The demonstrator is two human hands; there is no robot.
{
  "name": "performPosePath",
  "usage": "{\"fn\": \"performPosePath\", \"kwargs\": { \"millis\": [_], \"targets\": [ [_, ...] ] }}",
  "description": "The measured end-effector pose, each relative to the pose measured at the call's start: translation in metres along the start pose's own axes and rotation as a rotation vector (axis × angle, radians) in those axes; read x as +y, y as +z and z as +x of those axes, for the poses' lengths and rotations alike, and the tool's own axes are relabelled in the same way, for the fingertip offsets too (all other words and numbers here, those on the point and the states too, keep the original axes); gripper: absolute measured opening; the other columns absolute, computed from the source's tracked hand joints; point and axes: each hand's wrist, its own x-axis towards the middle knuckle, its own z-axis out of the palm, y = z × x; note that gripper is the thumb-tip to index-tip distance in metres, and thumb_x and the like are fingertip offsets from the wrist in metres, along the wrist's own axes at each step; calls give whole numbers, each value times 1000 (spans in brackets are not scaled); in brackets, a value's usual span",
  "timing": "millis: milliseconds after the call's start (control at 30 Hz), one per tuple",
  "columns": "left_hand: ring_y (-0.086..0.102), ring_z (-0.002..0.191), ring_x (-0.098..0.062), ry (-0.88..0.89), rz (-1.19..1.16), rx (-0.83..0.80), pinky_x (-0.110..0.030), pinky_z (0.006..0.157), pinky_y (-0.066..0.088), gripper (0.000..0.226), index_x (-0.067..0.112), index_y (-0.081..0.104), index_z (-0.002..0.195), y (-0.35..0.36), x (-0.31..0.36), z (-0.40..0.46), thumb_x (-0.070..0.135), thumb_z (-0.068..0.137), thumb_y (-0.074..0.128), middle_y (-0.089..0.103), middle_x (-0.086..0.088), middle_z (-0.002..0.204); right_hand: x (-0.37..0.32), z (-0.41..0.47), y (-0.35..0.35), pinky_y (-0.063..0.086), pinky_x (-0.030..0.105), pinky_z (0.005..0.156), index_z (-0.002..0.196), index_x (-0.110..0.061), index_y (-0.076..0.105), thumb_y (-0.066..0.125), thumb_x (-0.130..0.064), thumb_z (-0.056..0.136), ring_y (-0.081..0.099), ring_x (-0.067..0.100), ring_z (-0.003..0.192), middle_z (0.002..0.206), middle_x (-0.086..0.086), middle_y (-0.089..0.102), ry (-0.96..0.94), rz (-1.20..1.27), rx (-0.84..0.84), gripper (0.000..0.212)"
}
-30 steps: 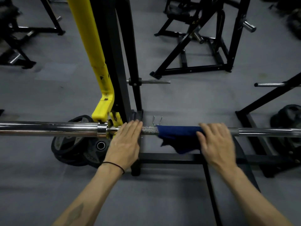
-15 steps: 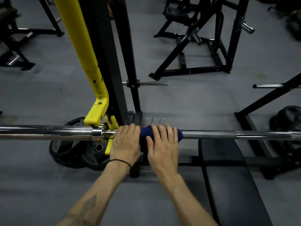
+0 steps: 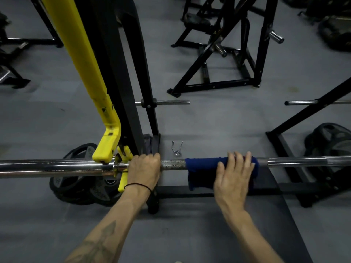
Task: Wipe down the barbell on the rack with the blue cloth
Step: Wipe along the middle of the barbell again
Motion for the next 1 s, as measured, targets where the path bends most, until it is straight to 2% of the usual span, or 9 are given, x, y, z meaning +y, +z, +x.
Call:
{"fn": "performPosePath", "kwargs": {
  "millis": [67, 133, 233, 367, 433, 533, 700, 867, 1000],
  "targets": [
    [60, 47, -28, 3, 64, -25, -30, 44, 42, 35, 18, 62, 63, -5, -2, 7, 25, 48, 92, 59, -3, 52, -37, -10, 6, 10, 54, 126, 136, 1, 58, 34, -37, 105, 31, 44, 148, 141, 21, 56, -58, 42, -27, 55],
    [68, 71, -27, 55, 115, -89, -32, 57, 46, 18, 21, 66, 84, -15, -3, 11, 35, 78, 75, 67, -3, 74, -77, -21, 7, 8, 50, 127, 138, -5, 59, 30, -44, 105, 37, 39, 147, 142, 15, 58, -165, 70, -119, 59],
    [65, 80, -24, 79, -20, -407, -31, 66, 45, 19, 22, 62, 86, -33, -6, 32, 41, 89, 59, 59, 1, 78, -102, -20, 10, 26, 50, 123, 143, -12, 56, 28, -50, 106, 48, 33, 139, 140, 9, 60, -446, 61, -264, 60],
    [63, 70, -19, 49, -169, -671, -28, 61, 49, 28, 22, 58, 75, -36, -15, 48, 47, 82, 68, 62, 2, 74, -30, 25, 1, 44, 44, 87, 119, -12, 65, 39, -50, 105, 58, 34, 92, 100, 9, 64, -629, -15, -252, 49],
    [63, 73, -20, 35, -112, -504, -28, 64, 49, 23, 22, 65, 85, -32, -13, 36, 45, 85, 64, 65, 2, 81, 18, 37, -10, 45, 47, 85, 110, -11, 67, 38, -49, 106, 57, 36, 87, 94, 10, 62, -499, -69, -180, 48],
    [66, 90, -25, 51, -78, -207, -31, 69, 45, 20, 26, 63, 99, -21, -10, 13, 42, 88, 56, 69, 0, 94, 51, 28, -24, 39, 50, 109, 121, -5, 67, 39, -42, 106, 58, 38, 106, 111, 14, 64, -366, -60, -71, 48],
    [63, 80, -24, 89, -198, 109, -35, 71, 47, 27, 22, 64, 94, -3, -7, -6, 41, 76, 66, 64, 1, 86, -22, 0, 2, 21, 55, 124, 124, -4, 67, 39, -29, 105, 46, 42, 134, 126, 17, 63, -52, 52, 29, 42],
    [55, 127, -28, 146, -211, 121, -44, 112, 40, 60, 8, 59, 134, 12, -12, -18, 35, 80, 63, 61, -9, 135, -57, -20, 6, 21, 50, 124, 144, -11, 57, 39, -34, 105, 45, 35, 139, 139, 9, 59, -359, 96, -111, 48],
    [41, 142, -29, 142, -175, 110, -43, 118, 26, 65, 5, 48, 145, 12, -13, -26, 33, 86, 48, 47, -13, 151, -2, 6, -7, 36, 51, 116, 146, -10, 55, 41, -39, 106, 54, 37, 130, 138, 14, 60, -540, 22, -161, 51]
  ]
}}
